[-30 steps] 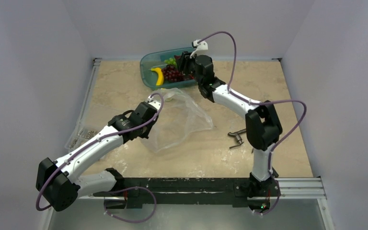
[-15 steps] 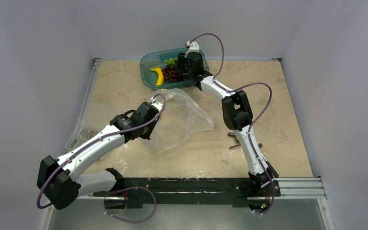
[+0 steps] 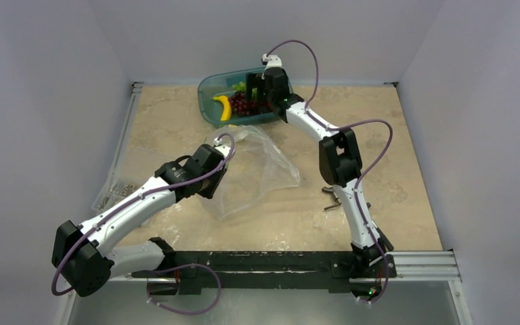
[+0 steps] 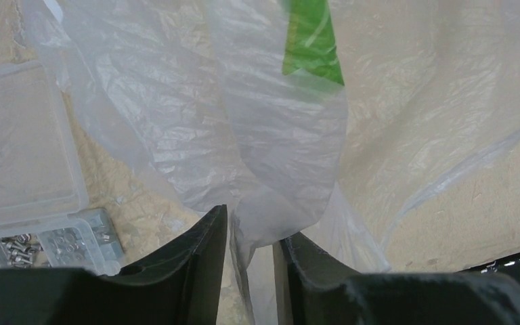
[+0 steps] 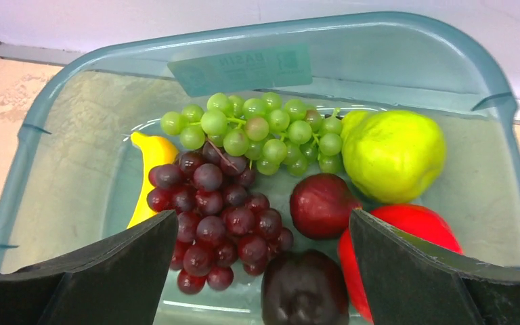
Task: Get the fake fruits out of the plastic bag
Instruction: Place the fake fruit in the bin, then reset both arms
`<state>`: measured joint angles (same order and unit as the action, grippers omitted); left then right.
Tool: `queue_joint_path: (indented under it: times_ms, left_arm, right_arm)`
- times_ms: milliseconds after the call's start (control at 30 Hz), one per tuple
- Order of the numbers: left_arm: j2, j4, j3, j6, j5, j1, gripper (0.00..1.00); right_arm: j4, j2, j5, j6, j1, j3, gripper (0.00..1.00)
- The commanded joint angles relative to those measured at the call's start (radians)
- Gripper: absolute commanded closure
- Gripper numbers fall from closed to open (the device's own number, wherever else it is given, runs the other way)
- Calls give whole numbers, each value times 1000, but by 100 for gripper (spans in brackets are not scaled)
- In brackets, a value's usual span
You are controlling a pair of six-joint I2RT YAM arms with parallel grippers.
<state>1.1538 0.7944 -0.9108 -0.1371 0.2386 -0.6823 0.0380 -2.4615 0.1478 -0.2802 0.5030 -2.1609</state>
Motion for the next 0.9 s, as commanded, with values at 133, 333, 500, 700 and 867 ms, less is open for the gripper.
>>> queue_joint_path:
  times_ms: [133,333,500,700,867]
  left_arm:
    - [-69,-25,-17,4,-21,-4,43]
    - [-126,-48,-4,0,-34,-3,19]
    - [-215,-74,14,0,-9,-4,5]
    - [-420,-139,46,-18,-7,-4,0]
    - [-552,-106,-30,-63,-22,-3,0]
  right_arm:
    - [35,363,-4,-49,3,302,1]
    - [-1,672,-31,-122,10,654,1]
    - [40,889,-12,-144,12,852,1]
    - [180,1125,39,-137,12,951,1]
    - [225,1364,85,-96,12,1036,1]
